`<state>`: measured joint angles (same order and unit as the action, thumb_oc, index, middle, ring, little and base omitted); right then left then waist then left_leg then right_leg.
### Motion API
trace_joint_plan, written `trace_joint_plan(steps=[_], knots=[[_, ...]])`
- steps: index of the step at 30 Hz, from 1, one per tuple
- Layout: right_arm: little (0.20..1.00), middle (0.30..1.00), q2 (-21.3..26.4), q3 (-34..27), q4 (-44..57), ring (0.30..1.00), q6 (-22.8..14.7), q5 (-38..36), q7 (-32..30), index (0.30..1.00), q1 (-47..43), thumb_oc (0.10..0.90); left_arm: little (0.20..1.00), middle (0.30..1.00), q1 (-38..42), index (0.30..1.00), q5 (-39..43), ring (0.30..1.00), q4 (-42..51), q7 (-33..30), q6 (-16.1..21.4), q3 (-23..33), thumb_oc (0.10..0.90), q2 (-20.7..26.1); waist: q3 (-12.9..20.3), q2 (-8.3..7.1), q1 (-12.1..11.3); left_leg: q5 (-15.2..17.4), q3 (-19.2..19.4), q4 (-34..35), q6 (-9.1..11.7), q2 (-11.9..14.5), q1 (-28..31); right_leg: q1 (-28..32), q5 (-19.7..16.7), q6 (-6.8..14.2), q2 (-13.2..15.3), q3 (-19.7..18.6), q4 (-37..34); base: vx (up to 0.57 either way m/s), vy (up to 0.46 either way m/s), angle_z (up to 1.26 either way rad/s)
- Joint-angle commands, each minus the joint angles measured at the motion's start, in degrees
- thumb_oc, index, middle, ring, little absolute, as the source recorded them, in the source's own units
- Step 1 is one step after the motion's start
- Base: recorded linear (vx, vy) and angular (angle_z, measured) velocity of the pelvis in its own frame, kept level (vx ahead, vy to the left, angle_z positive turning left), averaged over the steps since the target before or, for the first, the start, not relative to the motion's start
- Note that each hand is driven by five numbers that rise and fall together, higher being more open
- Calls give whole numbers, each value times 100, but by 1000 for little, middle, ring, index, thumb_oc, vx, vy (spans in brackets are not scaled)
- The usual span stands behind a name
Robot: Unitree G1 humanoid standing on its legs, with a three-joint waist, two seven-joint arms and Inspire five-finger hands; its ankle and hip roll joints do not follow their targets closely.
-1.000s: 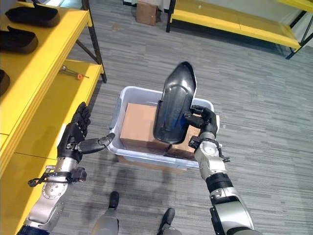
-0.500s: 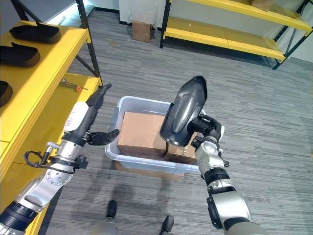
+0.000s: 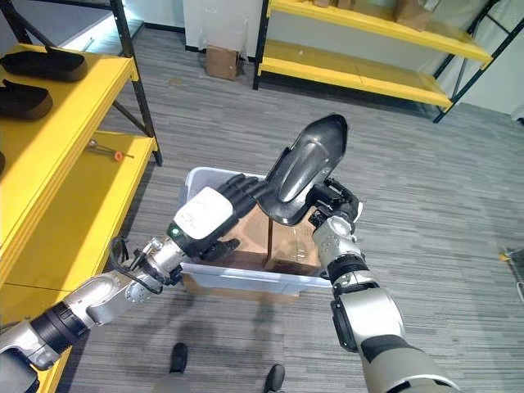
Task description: Move parts from the plastic box to the shelf.
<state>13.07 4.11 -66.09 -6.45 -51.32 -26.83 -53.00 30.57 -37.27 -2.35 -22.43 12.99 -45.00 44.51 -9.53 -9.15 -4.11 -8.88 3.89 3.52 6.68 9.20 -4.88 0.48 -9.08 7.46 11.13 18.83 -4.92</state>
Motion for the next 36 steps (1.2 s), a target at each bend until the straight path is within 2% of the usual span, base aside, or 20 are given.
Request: trace_joint_plan(steps=[1, 13, 24, 30, 36], knots=[[300, 300, 177, 6, 114, 300, -825, -194, 75, 300, -938, 400, 1000, 1000, 510, 1000, -199, 1000, -64, -644, 131, 241, 900, -107, 601, -100, -59, 530, 386, 148, -70, 240, 392, 404, -2, 563, 313, 52, -2, 1, 1, -8], [300, 300, -517, 409, 530, 300, -956, -306, 137, 300, -857, 400, 1000, 1000, 1382, 1000, -872, 1000, -540, -961, -170, -377, 900, -438, 639, -186, 148, 569, 509, 148, -66, 294, 455, 357, 11, 538, 272, -86, -4, 0, 1, -3], [300, 300, -856, 1013, 1348, 300, -953, -260, 386, 300, -648, 400, 1000, 1000, 1712, 1000, -1478, 1000, -1800, -827, -488, -978, 900, -675, 647, -223, 400, 584, 704, 148, -58, 325, 540, 273, -29, 535, 239, -284, -8, 0, 11, -10], [300, 300, -804, 1080, 1452, 300, -951, -202, 411, 300, -649, 400, 1000, 1000, 1554, 1000, -1612, 1000, -2078, -766, -537, -1003, 900, -560, 622, -231, 422, 590, 756, 148, -55, 345, 567, 244, -37, 532, 229, -348, -8, -3, 6, -5], [300, 300, -695, 975, 1351, 300, -925, -98, 369, 300, -710, 400, 1000, 1000, 1317, 1000, -1629, 1000, -1688, -777, -417, -853, 900, -140, 591, -221, 378, 594, 762, 148, -57, 333, 573, 254, -47, 539, 235, -324, -8, 0, 0, -1]])
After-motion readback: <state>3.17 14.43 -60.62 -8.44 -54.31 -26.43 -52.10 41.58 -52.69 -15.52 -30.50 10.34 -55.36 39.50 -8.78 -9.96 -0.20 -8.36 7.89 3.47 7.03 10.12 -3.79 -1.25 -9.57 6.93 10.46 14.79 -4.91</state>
